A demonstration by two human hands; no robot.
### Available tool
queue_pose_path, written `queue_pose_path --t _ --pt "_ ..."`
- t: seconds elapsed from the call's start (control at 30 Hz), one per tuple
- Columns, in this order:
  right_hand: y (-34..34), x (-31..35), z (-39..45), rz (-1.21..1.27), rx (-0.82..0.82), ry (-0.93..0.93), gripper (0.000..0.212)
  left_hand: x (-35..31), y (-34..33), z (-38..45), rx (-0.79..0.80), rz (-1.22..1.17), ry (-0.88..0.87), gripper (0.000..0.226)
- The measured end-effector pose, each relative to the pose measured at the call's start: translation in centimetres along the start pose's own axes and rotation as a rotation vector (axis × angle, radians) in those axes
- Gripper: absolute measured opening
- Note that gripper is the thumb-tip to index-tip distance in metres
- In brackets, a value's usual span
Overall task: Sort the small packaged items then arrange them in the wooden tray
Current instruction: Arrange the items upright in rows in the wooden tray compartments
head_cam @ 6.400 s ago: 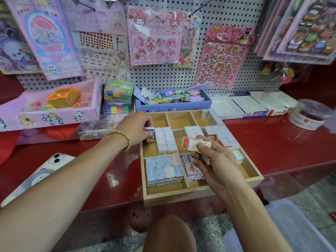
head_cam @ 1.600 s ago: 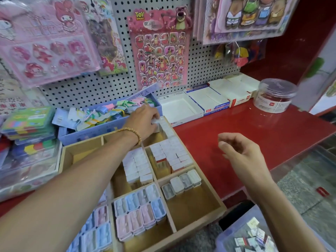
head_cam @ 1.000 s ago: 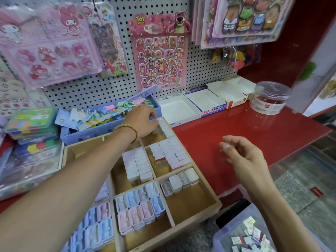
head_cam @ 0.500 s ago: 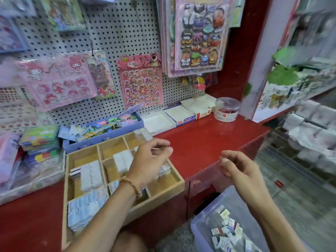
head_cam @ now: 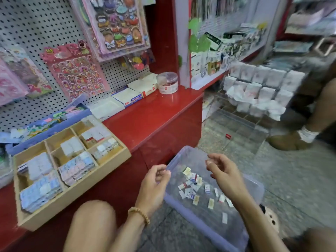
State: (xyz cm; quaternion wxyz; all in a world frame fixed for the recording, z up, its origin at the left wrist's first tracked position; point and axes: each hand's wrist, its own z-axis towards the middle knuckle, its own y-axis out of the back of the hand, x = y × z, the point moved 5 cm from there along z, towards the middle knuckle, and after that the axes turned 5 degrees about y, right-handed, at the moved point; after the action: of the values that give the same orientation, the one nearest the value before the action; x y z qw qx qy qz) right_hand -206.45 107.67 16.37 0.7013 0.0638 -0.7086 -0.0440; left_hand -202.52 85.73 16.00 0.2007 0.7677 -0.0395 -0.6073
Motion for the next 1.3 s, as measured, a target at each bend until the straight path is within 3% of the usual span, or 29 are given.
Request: queue_pose_path --t 0.23,0.5,0.67,0.77,0.87,0.97,1.13,1.3 --pt "1.0 -9.7 0.8 -0.031 -0.037 -0.182 0.025 5.1 -4.9 2.5 0.090 0.216 0.058 0.022" --pt "-1.1 -21.1 4.8 -0.110 -0.070 -0.365 0.024 13.8 -10.0 11.0 0.269 0.573 0.121 0.030" --pt "-2.7 -27.6 7.9 -0.191 -0.039 -0.427 0.023 18.6 -11.7 15.9 0.325 0.824 0.053 0.036" --pt "-3.3 -31.4 10.0 -0.240 -0.056 -0.459 0.008 19.8 -12.0 16.7 0.286 1.020 0.027 0.041" --pt "-4.8 -34.7 12.7 -0.251 -0.093 -0.477 0.005 20.0 -11.8 16.8 0.186 1.039 -0.017 0.043" --pt "-7.3 -37.6 14.9 -0.175 -0.140 -0.515 0.013 19.9 -11.5 16.7 0.117 1.008 -0.055 0.041" --pt "-10.5 -40.7 17.1 -0.016 -0.389 -0.640 0.032 19.8 -11.5 16.6 0.059 0.955 -0.031 0.037" --pt "-11.4 -42.8 19.0 -0.116 -0.431 -0.779 0.066 19.7 -11.6 16.7 0.047 0.931 -0.011 0.039"
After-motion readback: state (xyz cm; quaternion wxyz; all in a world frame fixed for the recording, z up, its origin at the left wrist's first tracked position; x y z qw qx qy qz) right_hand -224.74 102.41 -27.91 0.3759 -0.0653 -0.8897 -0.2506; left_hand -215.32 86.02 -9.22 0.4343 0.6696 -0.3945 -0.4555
